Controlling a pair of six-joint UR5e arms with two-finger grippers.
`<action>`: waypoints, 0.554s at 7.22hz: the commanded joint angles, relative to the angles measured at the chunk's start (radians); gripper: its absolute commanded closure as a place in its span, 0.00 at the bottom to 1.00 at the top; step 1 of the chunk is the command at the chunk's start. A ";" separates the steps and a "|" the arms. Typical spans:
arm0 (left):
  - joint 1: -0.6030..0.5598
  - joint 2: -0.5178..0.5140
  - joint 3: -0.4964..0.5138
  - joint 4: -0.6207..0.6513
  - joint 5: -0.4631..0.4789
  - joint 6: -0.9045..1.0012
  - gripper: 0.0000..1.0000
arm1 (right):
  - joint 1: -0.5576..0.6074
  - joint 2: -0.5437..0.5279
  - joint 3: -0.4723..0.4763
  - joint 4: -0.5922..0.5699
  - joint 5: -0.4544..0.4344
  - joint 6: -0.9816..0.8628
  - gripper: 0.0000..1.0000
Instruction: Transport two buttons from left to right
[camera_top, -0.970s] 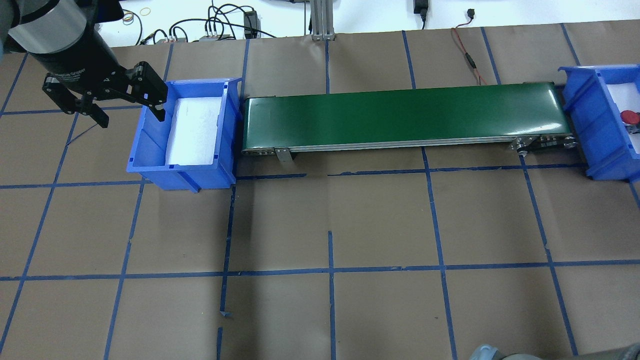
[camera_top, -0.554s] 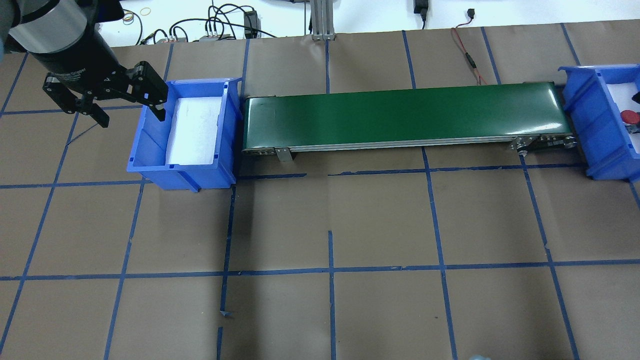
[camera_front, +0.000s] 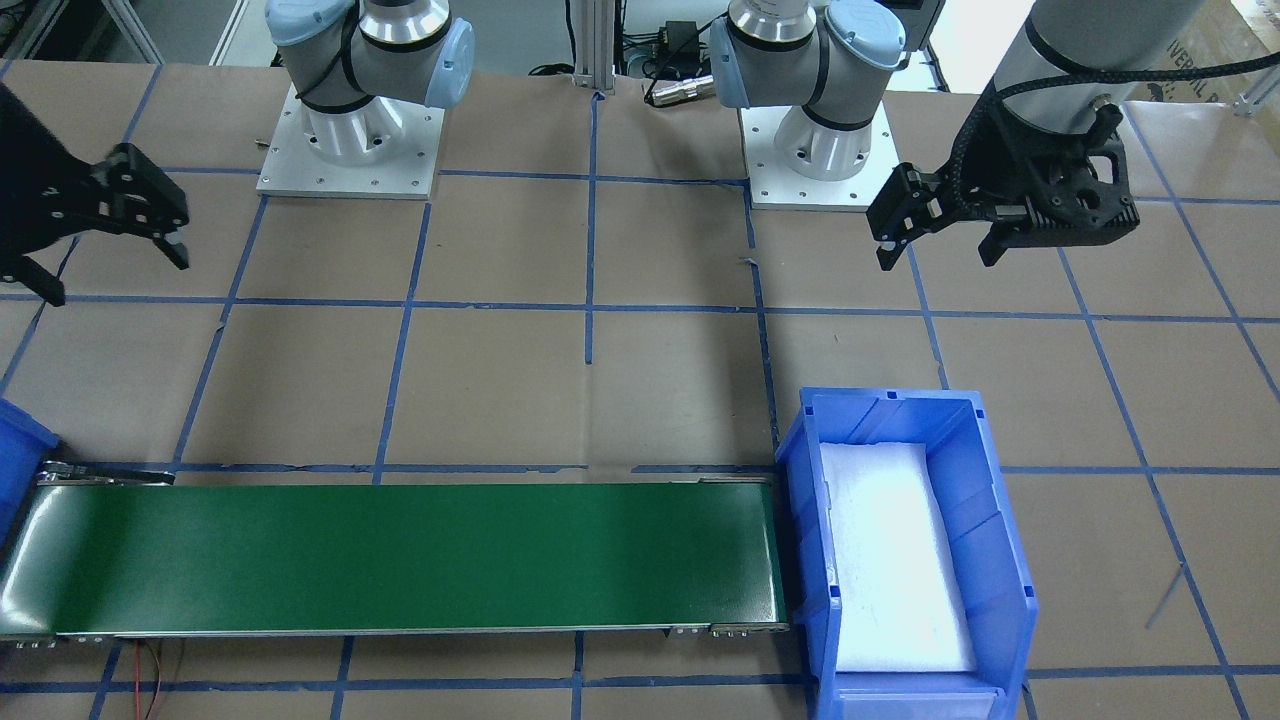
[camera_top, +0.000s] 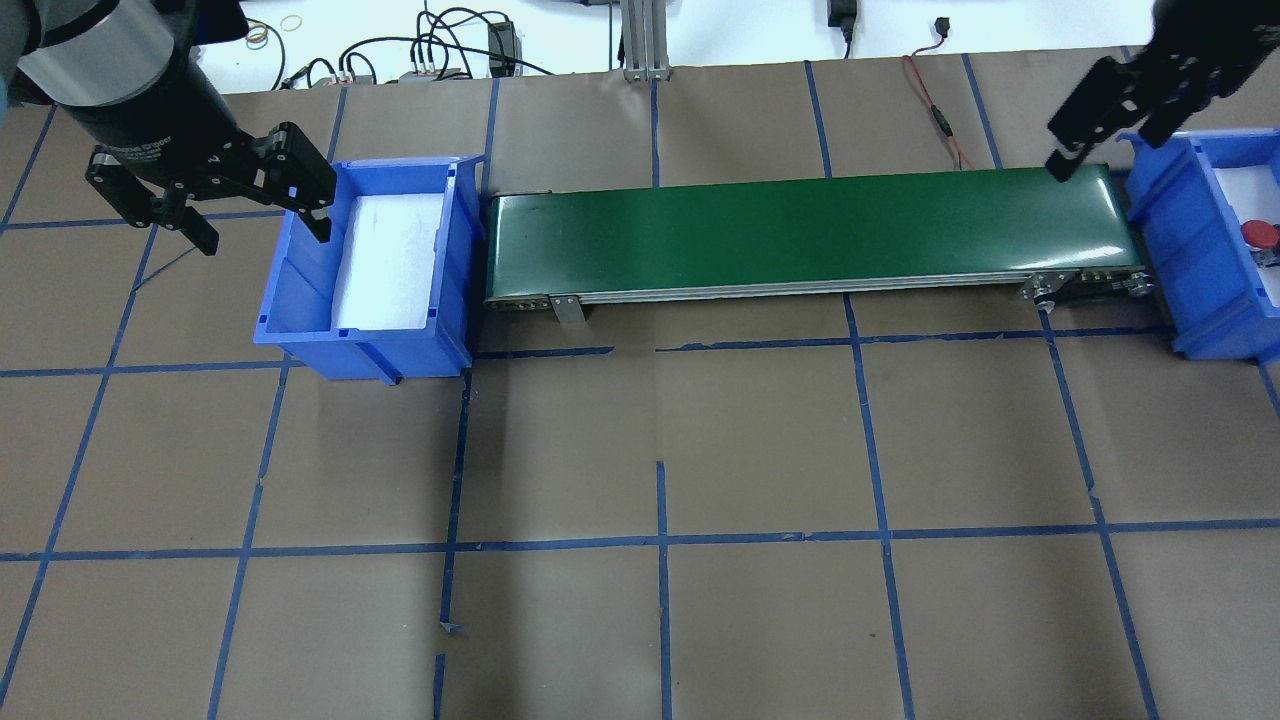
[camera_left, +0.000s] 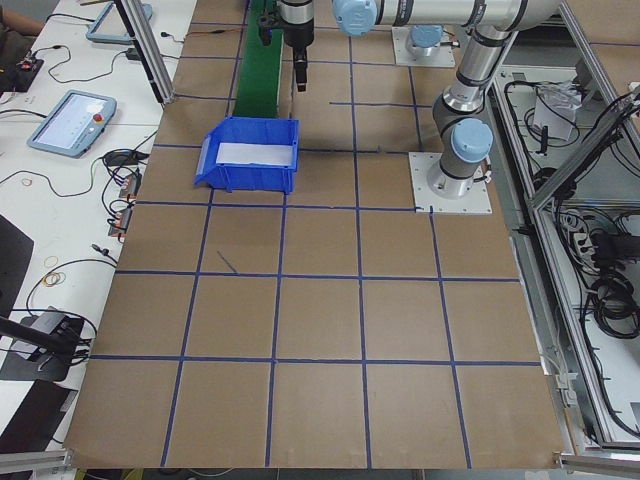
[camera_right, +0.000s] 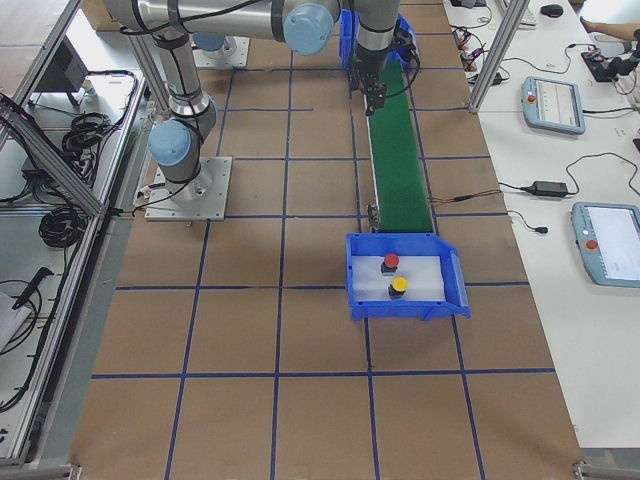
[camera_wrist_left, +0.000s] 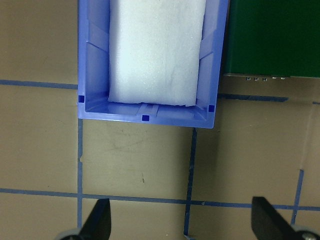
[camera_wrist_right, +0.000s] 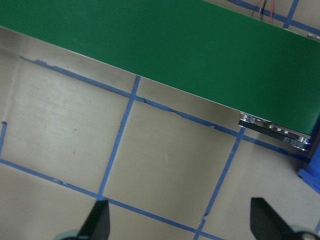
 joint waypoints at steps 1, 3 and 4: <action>0.000 0.000 -0.002 0.000 0.000 0.000 0.00 | 0.112 0.027 0.009 -0.116 -0.006 0.350 0.00; 0.002 0.000 0.000 0.000 0.000 0.000 0.00 | 0.172 0.041 0.017 -0.141 0.000 0.536 0.00; 0.000 0.000 -0.002 0.000 0.000 0.000 0.00 | 0.181 0.057 0.018 -0.165 -0.006 0.540 0.00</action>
